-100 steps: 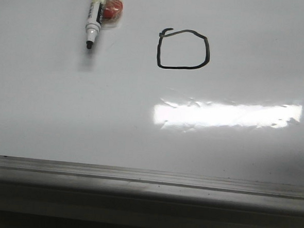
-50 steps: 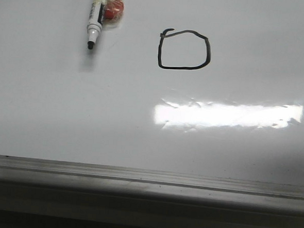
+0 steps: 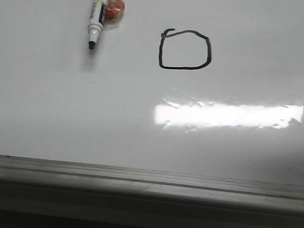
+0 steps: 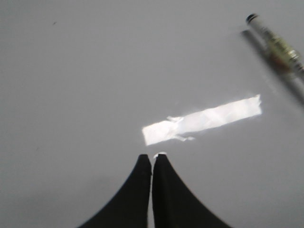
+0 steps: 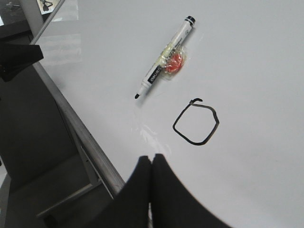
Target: Write number 0 on whiteboard
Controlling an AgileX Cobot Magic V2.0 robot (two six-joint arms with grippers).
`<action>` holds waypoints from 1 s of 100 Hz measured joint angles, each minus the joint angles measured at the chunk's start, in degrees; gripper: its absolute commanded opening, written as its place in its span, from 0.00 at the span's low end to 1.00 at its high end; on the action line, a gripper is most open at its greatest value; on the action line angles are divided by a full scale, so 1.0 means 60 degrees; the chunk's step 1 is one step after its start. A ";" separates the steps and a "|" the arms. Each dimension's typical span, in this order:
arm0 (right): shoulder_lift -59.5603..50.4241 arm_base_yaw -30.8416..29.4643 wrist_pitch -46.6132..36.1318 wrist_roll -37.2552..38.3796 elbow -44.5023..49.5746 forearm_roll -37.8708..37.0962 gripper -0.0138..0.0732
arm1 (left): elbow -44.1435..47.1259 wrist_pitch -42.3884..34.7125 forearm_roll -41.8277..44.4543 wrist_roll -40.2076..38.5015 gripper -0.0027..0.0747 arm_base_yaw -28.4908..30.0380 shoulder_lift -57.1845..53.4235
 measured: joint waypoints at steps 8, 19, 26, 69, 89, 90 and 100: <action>0.0000 0.0000 0.0000 0.0000 0.0000 0.0000 0.08 | 0.0138 0.0179 -0.0021 -0.0211 0.01 0.0518 -0.0054; 0.0000 0.0000 0.0000 0.0000 0.0000 -0.0019 0.08 | 0.0138 0.0540 0.0004 -0.0554 0.01 0.1011 -0.0054; 0.0000 0.0000 0.0000 0.0000 0.0000 -0.0019 0.08 | 0.0138 0.1155 0.0113 -0.0674 0.01 0.1127 -0.0054; 0.0000 0.0000 0.0000 0.0000 0.0000 -0.0019 0.08 | 0.0138 0.2381 0.0219 -0.0748 0.01 0.1150 -0.0054; 0.0000 0.0000 0.0000 0.0000 0.0000 -0.0019 0.08 | 0.0138 0.2381 0.0219 -0.0748 0.01 0.1163 -0.0054; 0.0000 0.0000 0.0000 0.0000 0.0000 -0.0019 0.08 | 0.0138 0.2381 0.0219 -0.0748 0.01 0.1163 -0.0054; 0.0000 0.0000 0.0000 0.0000 0.0000 -0.0019 0.08 | 0.0138 0.2381 0.0219 -0.0748 0.01 0.1163 -0.0054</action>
